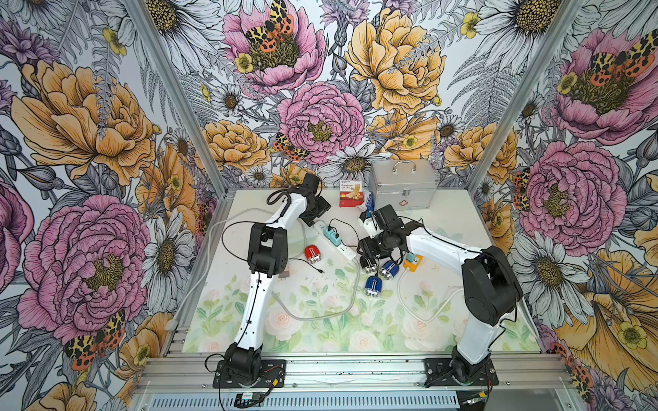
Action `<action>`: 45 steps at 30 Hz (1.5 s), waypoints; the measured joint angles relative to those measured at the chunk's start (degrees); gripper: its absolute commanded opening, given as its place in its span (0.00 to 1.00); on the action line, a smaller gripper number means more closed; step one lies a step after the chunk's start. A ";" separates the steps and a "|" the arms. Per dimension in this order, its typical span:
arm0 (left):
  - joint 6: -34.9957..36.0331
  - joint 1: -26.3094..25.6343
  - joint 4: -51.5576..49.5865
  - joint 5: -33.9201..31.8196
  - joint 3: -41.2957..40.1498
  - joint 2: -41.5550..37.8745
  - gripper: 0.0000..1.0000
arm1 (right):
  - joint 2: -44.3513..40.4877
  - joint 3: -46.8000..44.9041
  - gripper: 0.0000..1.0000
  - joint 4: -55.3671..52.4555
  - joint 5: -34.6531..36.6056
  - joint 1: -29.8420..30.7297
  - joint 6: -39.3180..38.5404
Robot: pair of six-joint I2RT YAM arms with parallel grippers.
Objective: Unplug the electric shaver
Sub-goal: Remove the plug from the socket.
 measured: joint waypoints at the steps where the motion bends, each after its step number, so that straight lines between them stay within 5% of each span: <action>1: -0.02 -0.07 -0.04 -0.20 -0.85 -0.22 0.80 | 0.00 -0.11 0.64 0.07 0.00 0.00 0.00; 18: -0.46 -1.60 -0.24 -2.25 -9.42 -5.29 0.77 | -0.37 -3.28 0.64 3.19 0.07 0.22 0.48; 35: -2.16 -2.25 -0.46 -1.77 -14.95 -8.09 0.46 | -1.27 -5.25 0.61 8.59 3.28 5.22 0.61; 45: -3.45 -1.51 0.04 0.44 -16.37 -9.33 0.40 | 1.62 -2.23 0.58 17.62 5.22 8.46 0.42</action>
